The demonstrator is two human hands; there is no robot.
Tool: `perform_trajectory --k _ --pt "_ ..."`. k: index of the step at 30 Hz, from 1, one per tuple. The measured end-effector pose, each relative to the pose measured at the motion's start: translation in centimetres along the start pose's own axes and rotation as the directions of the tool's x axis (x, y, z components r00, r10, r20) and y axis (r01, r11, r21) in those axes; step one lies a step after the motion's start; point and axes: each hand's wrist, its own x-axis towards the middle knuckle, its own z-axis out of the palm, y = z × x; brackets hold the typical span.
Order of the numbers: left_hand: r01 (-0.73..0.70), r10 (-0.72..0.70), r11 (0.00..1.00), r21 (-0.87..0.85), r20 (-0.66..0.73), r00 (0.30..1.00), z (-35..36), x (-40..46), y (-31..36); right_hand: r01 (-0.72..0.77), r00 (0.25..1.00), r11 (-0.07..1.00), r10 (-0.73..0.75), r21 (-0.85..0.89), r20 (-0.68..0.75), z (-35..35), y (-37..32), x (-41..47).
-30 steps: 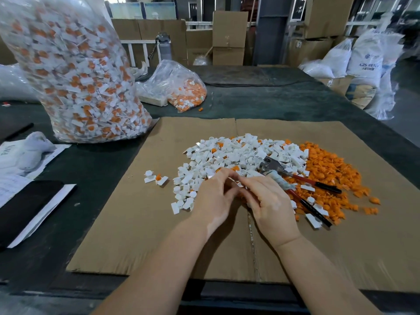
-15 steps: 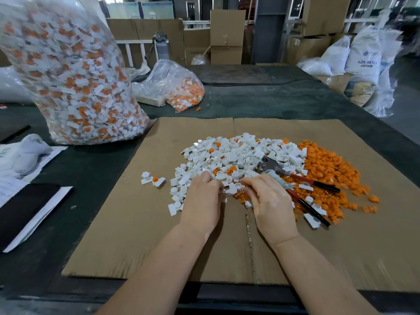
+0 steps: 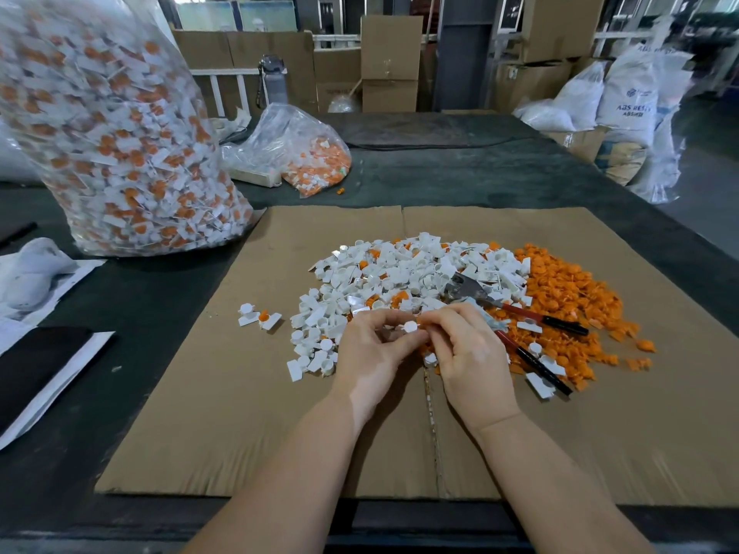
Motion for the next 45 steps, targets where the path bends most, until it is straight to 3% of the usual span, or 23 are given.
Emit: perform_trajectory --k 3,8,18,30,45 --pt "-0.036 0.037 0.998 0.058 -0.015 0.999 0.1 0.1 -0.3 -0.006 1.000 1.000 0.006 0.014 0.004 0.0 0.0 0.1" --pt "0.013 -0.019 0.988 -0.151 -0.042 0.999 0.2 0.2 -0.5 0.019 1.000 0.999 -0.019 -0.047 -0.005 0.0 -0.1 0.1" --pt "-0.052 0.054 0.997 0.061 -0.037 0.998 -0.2 0.1 -1.1 0.057 0.998 0.995 -0.057 -0.087 0.000 0.1 -0.1 0.1" --pt "0.048 -0.055 0.981 -0.187 -0.033 0.998 0.2 0.2 -1.0 -0.052 0.999 0.998 0.052 -0.019 0.009 -0.1 -0.2 0.0" --pt "0.033 -0.040 0.970 -0.239 -0.022 0.999 -0.2 -0.2 -0.6 0.054 0.998 0.989 -0.049 -0.140 0.038 0.2 0.0 0.0"
